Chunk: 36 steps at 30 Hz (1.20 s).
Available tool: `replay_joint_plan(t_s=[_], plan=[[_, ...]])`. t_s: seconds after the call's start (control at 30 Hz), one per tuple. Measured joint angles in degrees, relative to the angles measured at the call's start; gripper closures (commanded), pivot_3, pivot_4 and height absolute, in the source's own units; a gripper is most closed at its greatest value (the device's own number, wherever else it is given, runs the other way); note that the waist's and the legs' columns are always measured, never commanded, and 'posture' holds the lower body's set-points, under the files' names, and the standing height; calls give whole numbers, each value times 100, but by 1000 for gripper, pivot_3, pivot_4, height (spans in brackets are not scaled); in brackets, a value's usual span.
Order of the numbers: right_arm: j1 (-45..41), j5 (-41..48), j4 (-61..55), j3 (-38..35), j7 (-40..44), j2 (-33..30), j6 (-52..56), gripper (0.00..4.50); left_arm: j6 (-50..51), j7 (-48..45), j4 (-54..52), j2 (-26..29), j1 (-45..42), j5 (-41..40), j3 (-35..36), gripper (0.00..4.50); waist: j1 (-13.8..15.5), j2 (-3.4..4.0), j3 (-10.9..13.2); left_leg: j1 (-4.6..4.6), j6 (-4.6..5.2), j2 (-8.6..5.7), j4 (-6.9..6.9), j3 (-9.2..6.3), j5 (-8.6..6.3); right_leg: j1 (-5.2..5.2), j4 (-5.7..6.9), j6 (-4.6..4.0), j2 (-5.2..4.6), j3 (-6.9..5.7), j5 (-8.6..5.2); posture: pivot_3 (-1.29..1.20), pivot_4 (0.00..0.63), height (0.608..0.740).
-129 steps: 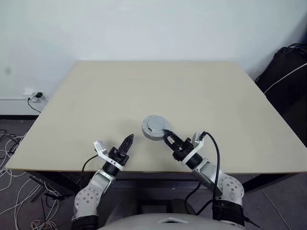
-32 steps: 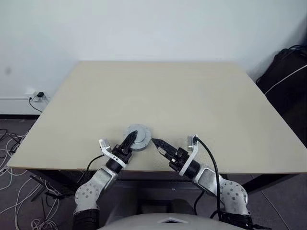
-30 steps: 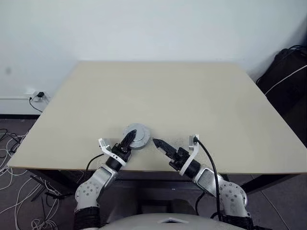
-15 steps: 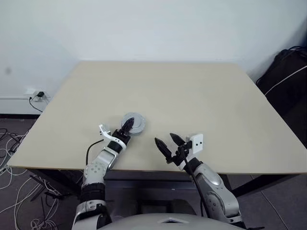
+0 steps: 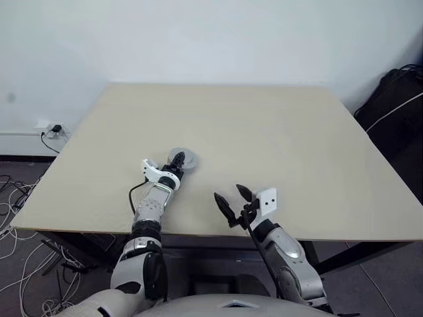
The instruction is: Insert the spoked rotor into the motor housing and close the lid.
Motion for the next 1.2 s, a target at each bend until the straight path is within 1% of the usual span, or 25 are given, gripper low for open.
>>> replay_joint_plan(t_s=[0.23, 0.33, 0.37, 0.4, 0.53, 0.57, 0.67, 0.8, 0.87, 1.03, 1.1, 1.2], plan=[[-1, -14, 9, 21, 27, -20, -5, 0, -279, 202, 643, 5, -331, 309, 200, 2364, -3, -3, 2, 0, 2, -3, 1, 0, 1, 1, 1, 5, -1, 0, 3, 0, 0, 740], [-1, -33, 16, 28, 30, -40, 5, 0, -284, 258, 688, -6, -379, 352, 275, 2364, -4, -3, 1, 2, 3, -3, 4, 0, 1, 4, 2, 7, -1, 0, 5, 0, 0, 740], [-1, -38, 25, 28, 30, -42, 12, 0, -282, 287, 689, -10, -380, 355, 303, 1656, -4, -4, 1, 8, 7, -3, 4, 0, -2, 10, 2, 7, -1, 0, 5, 0, 0, 740], [-1, -46, 37, 28, 30, -42, 23, 0, -279, 345, 689, -10, -380, 361, 326, 1447, -11, -4, 1, 16, 25, -2, 4, 0, -13, 18, 2, 7, -1, 0, 5, 0, 0, 740], [-1, -94, 70, 38, 28, -39, 81, 0, -157, 533, 563, -19, -376, 400, 351, 120, -23, -4, -12, 32, 26, -2, 6, -1, -15, 34, 3, 9, 0, 0, 7, 0, 0, 740], [-1, -101, 72, 41, 28, -38, 89, 0, -124, 568, 502, -22, -367, 424, 337, 55, -33, -5, -16, 37, 26, -2, 6, -1, -15, 38, 4, 9, 0, 0, 7, 0, 0, 740], [2, -107, 75, 47, 23, -34, 113, 0, 143, 826, 66, -34, -140, 484, 245, 55, -96, -4, -34, 55, 26, 1, 4, 0, -17, 53, 4, 10, 1, 2, 6, 0, 0, 740], [1, -116, 83, 60, 18, 3, 127, 0, 697, 1105, -939, -69, 499, 608, -84, 55, -125, -3, -62, 83, 27, 1, -11, 1, -19, 73, 3, 3, -2, 8, 0, 0, 0, 740], [-2, -120, 86, 59, 0, 23, 157, 0, 976, 1126, -1441, -67, 838, 630, -248, 55, -144, -1, -81, 93, 27, 1, -19, 2, -19, 78, 3, -3, -3, 9, -5, 0, 0, 740], [-8, -167, 154, 27, -165, 41, 262, 0, 1628, 1090, -2626, 160, 1747, 809, -825, 55, -195, 17, -119, 106, 24, 4, -26, 2, -21, 86, 6, -5, -7, 13, -14, 0, 0, 740], [-7, -196, 178, 25, -203, 38, 311, 0, 1763, 1057, -2960, 217, 2017, 821, -961, 55, -223, 20, -123, 111, 21, 11, -26, 2, -22, 89, 6, 10, -12, 15, -27, 0, 0, 740], [-4, -229, 197, 14, -255, 34, 325, 0, 1806, 925, -3471, 339, 2480, 992, -1226, 55, -232, 26, -126, 118, 15, 19, -27, 3, -25, 93, 5, 6, -11, 16, -34, 0, 0, 740]])
